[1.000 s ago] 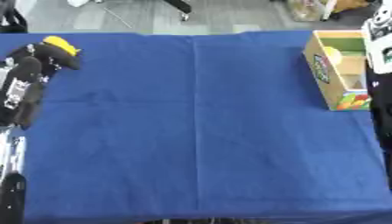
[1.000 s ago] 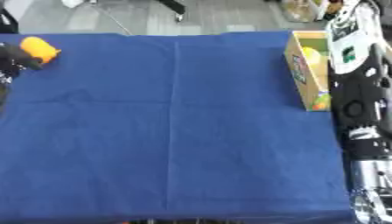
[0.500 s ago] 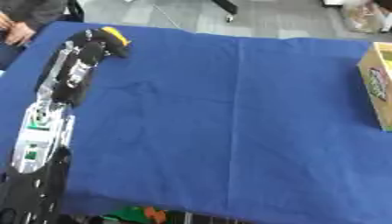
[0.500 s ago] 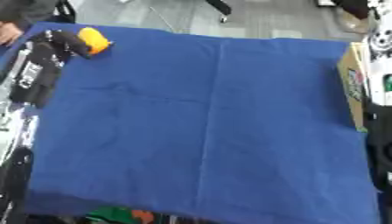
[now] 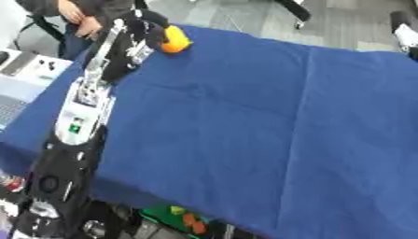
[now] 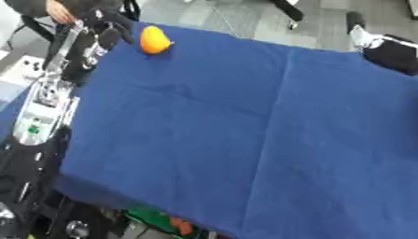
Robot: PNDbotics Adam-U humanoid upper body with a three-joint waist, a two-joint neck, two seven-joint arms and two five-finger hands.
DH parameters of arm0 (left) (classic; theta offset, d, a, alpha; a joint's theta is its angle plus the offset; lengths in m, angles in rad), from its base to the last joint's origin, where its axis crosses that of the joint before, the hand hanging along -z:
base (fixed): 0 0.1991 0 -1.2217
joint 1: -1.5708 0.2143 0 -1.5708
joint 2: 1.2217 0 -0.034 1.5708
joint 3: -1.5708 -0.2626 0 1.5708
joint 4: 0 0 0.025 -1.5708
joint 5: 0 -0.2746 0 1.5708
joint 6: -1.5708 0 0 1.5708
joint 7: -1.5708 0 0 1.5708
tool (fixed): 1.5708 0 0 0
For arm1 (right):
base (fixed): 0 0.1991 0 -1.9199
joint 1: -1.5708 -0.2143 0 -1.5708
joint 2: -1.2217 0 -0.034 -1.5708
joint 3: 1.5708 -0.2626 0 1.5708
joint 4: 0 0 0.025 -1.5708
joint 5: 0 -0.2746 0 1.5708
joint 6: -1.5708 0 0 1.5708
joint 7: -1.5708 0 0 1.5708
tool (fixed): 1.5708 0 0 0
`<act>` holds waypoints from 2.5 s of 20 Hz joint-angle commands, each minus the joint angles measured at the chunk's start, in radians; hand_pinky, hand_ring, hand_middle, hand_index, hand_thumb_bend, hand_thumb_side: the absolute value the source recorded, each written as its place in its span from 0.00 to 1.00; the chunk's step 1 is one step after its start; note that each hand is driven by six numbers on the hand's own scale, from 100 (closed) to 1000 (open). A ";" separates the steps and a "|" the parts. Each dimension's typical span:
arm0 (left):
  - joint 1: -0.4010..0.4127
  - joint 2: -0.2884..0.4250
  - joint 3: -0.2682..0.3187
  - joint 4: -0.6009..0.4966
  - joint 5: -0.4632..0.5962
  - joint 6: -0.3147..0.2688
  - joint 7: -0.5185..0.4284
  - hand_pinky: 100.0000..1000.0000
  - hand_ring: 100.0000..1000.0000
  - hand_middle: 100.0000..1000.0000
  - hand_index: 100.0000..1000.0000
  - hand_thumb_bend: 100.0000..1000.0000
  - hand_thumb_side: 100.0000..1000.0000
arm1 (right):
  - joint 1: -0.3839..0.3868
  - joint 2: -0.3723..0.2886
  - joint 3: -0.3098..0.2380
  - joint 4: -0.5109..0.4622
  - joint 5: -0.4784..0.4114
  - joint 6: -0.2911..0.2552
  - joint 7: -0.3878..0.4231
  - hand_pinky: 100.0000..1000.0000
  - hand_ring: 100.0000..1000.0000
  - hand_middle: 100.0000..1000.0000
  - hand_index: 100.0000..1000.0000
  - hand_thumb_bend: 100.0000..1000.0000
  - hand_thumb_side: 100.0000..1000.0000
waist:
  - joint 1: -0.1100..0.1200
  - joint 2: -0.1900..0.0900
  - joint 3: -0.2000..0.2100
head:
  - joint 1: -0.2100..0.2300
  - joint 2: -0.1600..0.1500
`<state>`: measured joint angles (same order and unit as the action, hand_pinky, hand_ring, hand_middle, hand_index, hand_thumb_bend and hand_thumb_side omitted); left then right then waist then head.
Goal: Pick up the objects with one hand, pass them to the other hand, and then place them into the box on the other side of the table.
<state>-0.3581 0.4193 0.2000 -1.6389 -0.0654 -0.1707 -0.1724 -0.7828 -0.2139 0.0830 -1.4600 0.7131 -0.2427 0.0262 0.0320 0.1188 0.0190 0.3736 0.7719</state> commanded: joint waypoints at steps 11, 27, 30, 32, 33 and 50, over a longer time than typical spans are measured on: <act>-0.256 0.361 -0.108 0.523 -0.545 -0.168 0.182 0.77 0.66 0.72 0.84 0.58 0.53 | 0.010 0.016 0.037 -0.060 -0.072 -0.042 0.074 0.84 0.76 0.76 0.93 0.22 0.32 | 0.010 -0.018 -0.042 | 0.090 -0.002; -0.466 0.295 -0.058 0.975 -1.013 0.005 0.414 0.75 0.67 0.73 0.85 0.56 0.47 | 0.007 0.042 0.043 -0.113 -0.132 -0.044 0.095 0.83 0.75 0.75 0.93 0.20 0.32 | 0.005 0.049 -0.144 | 0.175 -0.002; -0.465 0.302 -0.049 0.981 -1.002 0.036 0.453 0.74 0.66 0.73 0.84 0.56 0.46 | 0.017 0.028 0.038 -0.122 -0.146 -0.039 0.094 0.82 0.74 0.75 0.93 0.20 0.32 | 0.009 0.069 -0.160 | 0.181 -0.002; -0.463 0.306 -0.047 0.988 -0.995 0.067 0.481 0.74 0.66 0.73 0.84 0.56 0.46 | 0.027 0.017 0.033 -0.127 -0.156 -0.035 0.094 0.82 0.74 0.75 0.93 0.20 0.31 | 0.014 0.081 -0.171 | 0.184 -0.002; -0.462 0.308 -0.049 0.995 -0.995 0.080 0.486 0.74 0.67 0.74 0.85 0.56 0.47 | 0.031 0.013 0.031 -0.128 -0.161 -0.032 0.094 0.82 0.74 0.75 0.93 0.20 0.31 | 0.017 0.088 -0.176 | 0.185 -0.002; -0.456 0.331 -0.030 1.112 -0.944 0.307 0.649 0.67 0.57 0.68 0.77 0.38 0.29 | 0.046 -0.021 0.015 -0.133 -0.216 -0.012 0.098 0.81 0.74 0.75 0.94 0.19 0.31 | 0.036 0.152 -0.247 | 0.212 -0.019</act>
<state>-0.8032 0.6989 0.1630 -0.5325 -1.0207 0.1276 0.4602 -0.7213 -0.2163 0.1084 -1.5718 0.5043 -0.2582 0.1266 0.0587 0.2715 -0.2290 0.5802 0.7628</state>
